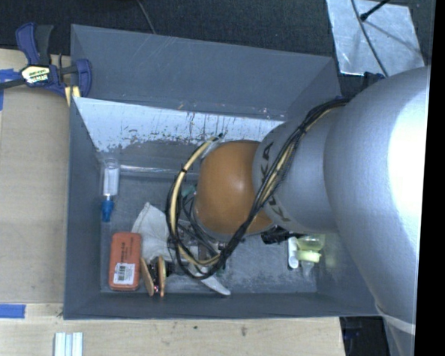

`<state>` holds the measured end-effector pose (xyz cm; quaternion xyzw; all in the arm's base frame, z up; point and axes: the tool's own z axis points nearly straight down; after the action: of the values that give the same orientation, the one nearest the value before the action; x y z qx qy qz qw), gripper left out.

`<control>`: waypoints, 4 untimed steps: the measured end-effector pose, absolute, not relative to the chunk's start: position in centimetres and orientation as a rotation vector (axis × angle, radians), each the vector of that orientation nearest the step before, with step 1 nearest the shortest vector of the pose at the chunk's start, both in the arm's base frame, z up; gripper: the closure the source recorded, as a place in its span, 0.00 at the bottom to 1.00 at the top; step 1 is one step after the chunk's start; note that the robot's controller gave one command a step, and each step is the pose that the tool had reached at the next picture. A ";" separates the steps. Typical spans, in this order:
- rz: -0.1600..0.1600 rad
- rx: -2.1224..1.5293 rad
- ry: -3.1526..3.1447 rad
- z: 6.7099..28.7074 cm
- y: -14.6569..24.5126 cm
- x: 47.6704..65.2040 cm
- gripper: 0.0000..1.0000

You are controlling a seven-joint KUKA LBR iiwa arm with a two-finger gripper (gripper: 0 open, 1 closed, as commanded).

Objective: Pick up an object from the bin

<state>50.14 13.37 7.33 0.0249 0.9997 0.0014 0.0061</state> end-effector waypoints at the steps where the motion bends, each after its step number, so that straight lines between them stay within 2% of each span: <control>1: 0.004 0.078 3.129 7.3 13.4 50.1 1.00; 2: 0.008 -0.080 3.130 7.3 12.9 50.6 1.00; 3: 0.003 -0.123 3.133 8.8 10.2 50.7 1.00; 4: 0.001 -0.059 3.139 18.3 12.6 51.9 1.00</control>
Offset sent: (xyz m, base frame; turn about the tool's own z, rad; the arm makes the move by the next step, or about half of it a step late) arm 0.0097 -0.0189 -0.0033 -0.2243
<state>51.88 12.64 18.27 -0.0186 0.9998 0.0003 0.0009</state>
